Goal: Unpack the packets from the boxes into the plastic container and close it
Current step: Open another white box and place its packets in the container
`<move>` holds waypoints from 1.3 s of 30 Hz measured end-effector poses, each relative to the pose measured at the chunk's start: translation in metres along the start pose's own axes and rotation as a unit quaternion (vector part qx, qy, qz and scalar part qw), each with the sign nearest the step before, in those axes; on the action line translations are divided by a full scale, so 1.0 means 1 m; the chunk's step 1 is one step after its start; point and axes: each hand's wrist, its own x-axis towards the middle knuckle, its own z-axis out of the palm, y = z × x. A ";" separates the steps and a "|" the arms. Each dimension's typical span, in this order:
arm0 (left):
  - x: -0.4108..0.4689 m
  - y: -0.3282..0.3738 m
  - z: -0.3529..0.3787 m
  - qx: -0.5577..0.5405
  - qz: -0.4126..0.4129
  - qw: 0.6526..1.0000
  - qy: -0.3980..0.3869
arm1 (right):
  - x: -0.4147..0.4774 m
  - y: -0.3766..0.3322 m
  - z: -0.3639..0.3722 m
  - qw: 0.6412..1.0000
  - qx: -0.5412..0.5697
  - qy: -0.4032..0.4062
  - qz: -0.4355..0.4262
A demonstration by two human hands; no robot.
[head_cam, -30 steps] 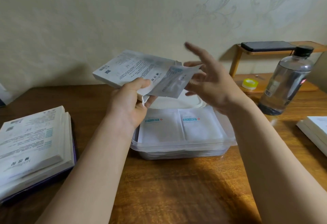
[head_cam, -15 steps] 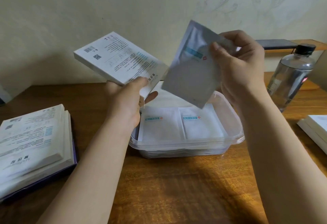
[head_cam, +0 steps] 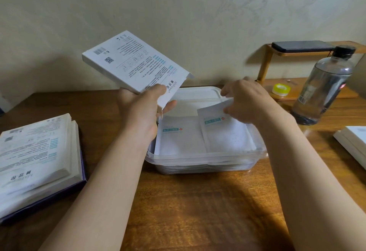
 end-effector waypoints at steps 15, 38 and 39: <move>0.001 -0.001 0.000 -0.014 0.000 1.000 -0.007 | -0.015 -0.024 -0.001 0.921 -0.127 -0.355 -0.101; 0.003 -0.003 0.000 -0.013 -0.004 1.000 -0.016 | -0.020 -0.029 0.000 0.913 -0.177 -0.357 -0.087; 0.003 -0.003 0.000 -0.014 -0.004 1.000 -0.016 | -0.020 -0.029 0.002 0.911 -0.181 -0.360 -0.086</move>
